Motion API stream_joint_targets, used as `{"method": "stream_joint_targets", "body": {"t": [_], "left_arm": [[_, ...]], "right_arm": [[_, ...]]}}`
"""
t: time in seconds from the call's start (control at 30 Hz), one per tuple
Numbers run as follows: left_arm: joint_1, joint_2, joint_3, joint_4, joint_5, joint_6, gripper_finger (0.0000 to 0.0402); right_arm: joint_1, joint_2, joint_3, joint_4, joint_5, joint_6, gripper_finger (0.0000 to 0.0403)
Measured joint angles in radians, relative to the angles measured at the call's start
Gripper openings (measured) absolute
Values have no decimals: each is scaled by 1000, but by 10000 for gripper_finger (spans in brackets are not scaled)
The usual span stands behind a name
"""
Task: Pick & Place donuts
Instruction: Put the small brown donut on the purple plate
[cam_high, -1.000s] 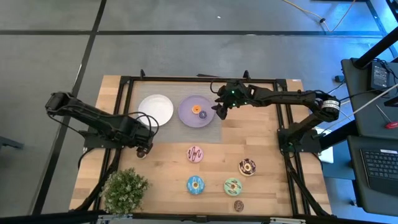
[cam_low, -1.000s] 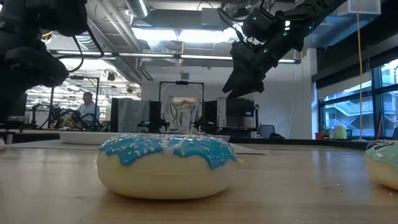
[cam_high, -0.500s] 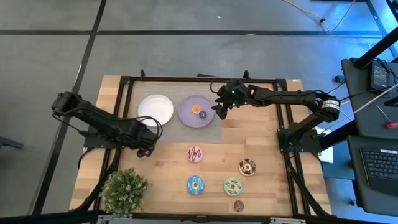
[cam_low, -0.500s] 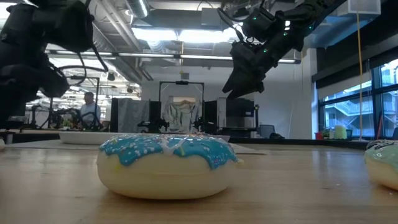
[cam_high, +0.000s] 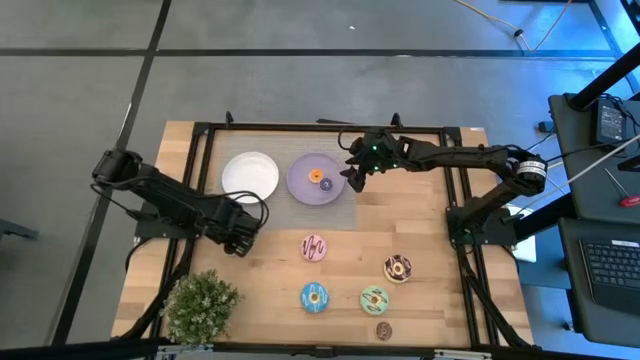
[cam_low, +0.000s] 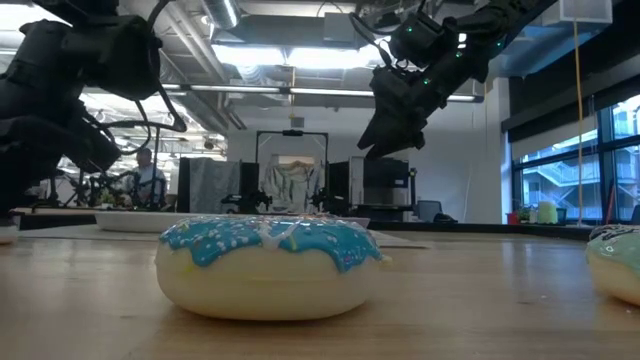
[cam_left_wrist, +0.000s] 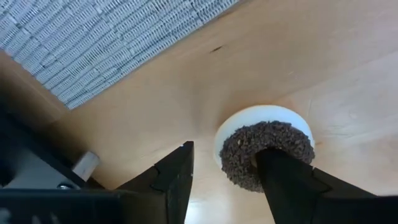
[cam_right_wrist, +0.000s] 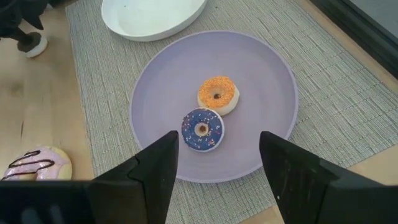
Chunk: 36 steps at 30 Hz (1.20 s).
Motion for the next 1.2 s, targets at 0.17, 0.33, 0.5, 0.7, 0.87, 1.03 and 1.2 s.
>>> {"method": "stream_joint_targets", "body": {"t": [0.17,0.33,0.5,0.7,0.87,1.03,1.2], "left_arm": [[0,12,0,18,0,0,144],[0,12,0,23,0,0,117],[0,12,0,24,-1,0,88],[0,-4,0,25,-8,0,69],[2,-62,20,26,-35,-1,66],[37,-136,87,39,-161,6,65],[152,-168,142,206,-300,175,65]], "right_arm": [[0,0,0,0,0,0,226],[0,0,0,0,0,-2,226],[0,0,0,0,0,-3,226],[0,0,0,0,-1,-3,226],[0,0,0,0,-1,-3,226],[0,0,0,1,-1,-3,226],[0,0,0,29,-1,3,226]]}}
